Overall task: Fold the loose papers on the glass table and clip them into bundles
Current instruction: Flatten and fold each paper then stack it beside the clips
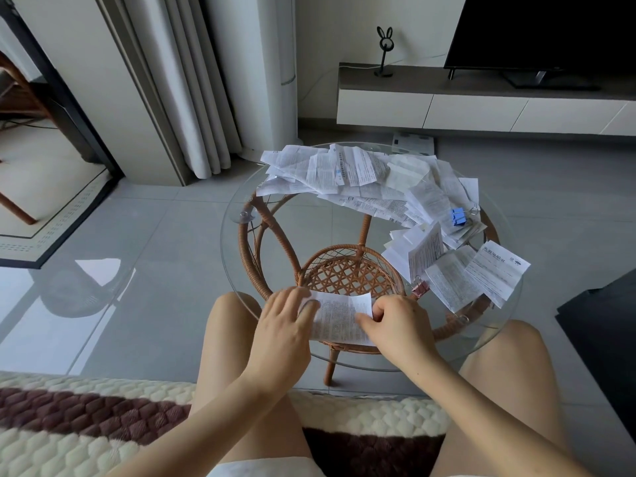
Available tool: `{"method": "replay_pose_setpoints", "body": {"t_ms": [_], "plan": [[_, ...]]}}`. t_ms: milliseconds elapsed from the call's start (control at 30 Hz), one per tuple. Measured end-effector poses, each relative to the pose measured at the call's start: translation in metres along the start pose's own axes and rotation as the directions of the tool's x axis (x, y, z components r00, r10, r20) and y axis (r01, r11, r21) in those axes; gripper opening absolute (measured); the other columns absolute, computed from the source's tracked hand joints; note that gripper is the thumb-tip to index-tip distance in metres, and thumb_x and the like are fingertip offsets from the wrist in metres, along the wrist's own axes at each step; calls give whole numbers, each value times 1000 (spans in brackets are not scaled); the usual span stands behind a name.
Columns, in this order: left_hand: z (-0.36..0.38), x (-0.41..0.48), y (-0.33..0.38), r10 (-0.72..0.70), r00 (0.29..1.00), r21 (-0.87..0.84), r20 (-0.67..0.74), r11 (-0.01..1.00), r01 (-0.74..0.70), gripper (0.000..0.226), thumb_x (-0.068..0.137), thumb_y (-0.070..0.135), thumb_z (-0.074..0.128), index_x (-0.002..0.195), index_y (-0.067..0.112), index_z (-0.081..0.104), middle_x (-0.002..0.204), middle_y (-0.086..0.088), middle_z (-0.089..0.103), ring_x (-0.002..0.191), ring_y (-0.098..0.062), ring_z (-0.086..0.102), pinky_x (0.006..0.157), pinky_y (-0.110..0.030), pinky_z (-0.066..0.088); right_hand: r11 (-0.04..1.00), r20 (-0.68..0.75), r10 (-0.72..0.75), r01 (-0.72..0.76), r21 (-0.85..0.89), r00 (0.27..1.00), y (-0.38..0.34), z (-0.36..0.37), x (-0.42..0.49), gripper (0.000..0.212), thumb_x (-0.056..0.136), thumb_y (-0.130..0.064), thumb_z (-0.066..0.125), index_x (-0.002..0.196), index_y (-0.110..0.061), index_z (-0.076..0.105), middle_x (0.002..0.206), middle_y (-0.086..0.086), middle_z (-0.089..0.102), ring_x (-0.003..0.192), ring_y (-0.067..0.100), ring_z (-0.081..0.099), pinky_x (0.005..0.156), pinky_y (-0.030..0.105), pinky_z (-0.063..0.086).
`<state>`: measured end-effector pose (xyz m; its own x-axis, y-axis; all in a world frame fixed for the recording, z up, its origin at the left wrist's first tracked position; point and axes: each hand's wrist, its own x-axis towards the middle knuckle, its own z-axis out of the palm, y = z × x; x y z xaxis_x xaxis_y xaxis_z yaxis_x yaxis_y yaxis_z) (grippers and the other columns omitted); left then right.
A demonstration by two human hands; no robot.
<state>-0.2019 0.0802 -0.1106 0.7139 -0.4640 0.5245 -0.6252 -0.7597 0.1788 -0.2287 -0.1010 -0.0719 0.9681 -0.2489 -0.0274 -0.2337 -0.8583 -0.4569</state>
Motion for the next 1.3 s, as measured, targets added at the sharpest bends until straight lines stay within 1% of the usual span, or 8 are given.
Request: {"method": "replay_pose_setpoints", "body": {"t_ms": [133, 333, 433, 500, 633, 800, 1133, 1300], "plan": [[8, -1, 0, 97, 990, 4, 101, 995, -98, 52, 55, -8, 57, 104, 3, 70, 111, -9, 67, 106, -28, 62, 94, -42, 49, 1000, -14, -1, 1, 17, 1000, 2, 1, 0, 45, 83, -30, 67, 51, -13, 40, 48, -3, 36, 45, 10, 29, 47, 27, 28], [7, -2, 8, -37, 985, 106, 167, 994, 19, 65, 44, -7, 72, 106, 9, 71, 118, -12, 65, 110, -31, 62, 92, -66, 40, 1000, -35, -3, 2, -13, 999, 2, 2, -3, 39, 84, -28, 65, 55, -11, 45, 55, 1, 44, 51, 14, 34, 49, 27, 29], [4, -2, 8, -48, 985, 118, 169, 993, 28, 63, 46, -6, 67, 106, 12, 71, 119, -10, 65, 112, -28, 61, 93, -73, 35, 993, -149, -83, 70, -91, 985, -8, 1, -9, 16, 82, -20, 69, 88, -10, 59, 91, 4, 59, 77, 21, 57, 64, 27, 44], [4, -1, 7, -53, 981, 116, 188, 993, 31, 60, 48, -6, 64, 105, 13, 70, 120, -9, 64, 112, -29, 60, 93, -75, 32, 955, -234, -257, 209, -211, 938, -18, 10, -12, 49, 71, -10, 75, 117, -6, 57, 115, 11, 60, 101, 30, 61, 80, 36, 51], [4, -1, 6, -61, 981, 72, 184, 996, 48, 52, 59, -3, 66, 108, 16, 69, 123, -7, 63, 117, -26, 58, 97, -73, 29, 875, -162, -466, 425, -232, 870, -27, 41, -15, 49, 73, -14, 75, 120, -4, 63, 118, 10, 67, 110, 25, 63, 102, 48, 39], [1, -6, -10, 11, 982, 17, 189, 1000, -14, 68, 59, 0, 70, 122, 23, 64, 130, 0, 60, 122, -19, 55, 97, -73, 30, 883, -63, -416, 387, -266, 907, -9, 44, -25, 50, 92, -31, 29, 126, -12, 61, 129, 1, 60, 123, 15, 54, 103, 52, 37], [0, -2, -22, 62, 968, -61, 244, 997, -48, 70, 64, -4, 75, 124, 29, 63, 128, 4, 59, 114, -16, 45, 95, -59, 40, 854, -83, -437, 384, -352, 896, 31, 21, -33, 47, 87, -26, 33, 122, -18, 64, 128, -4, 60, 121, 9, 55, 105, 50, 36], [-5, 5, -26, 116, 959, -97, 260, 991, -94, 56, 72, 3, 66, 119, 33, 65, 123, 6, 59, 107, -18, 50, 87, -48, 43, 799, -23, -513, 468, -377, 858, 40, 20, -32, 51, 90, -40, 32, 126, -16, 60, 131, -2, 58, 124, 12, 52, 113, 48, 22]]}}
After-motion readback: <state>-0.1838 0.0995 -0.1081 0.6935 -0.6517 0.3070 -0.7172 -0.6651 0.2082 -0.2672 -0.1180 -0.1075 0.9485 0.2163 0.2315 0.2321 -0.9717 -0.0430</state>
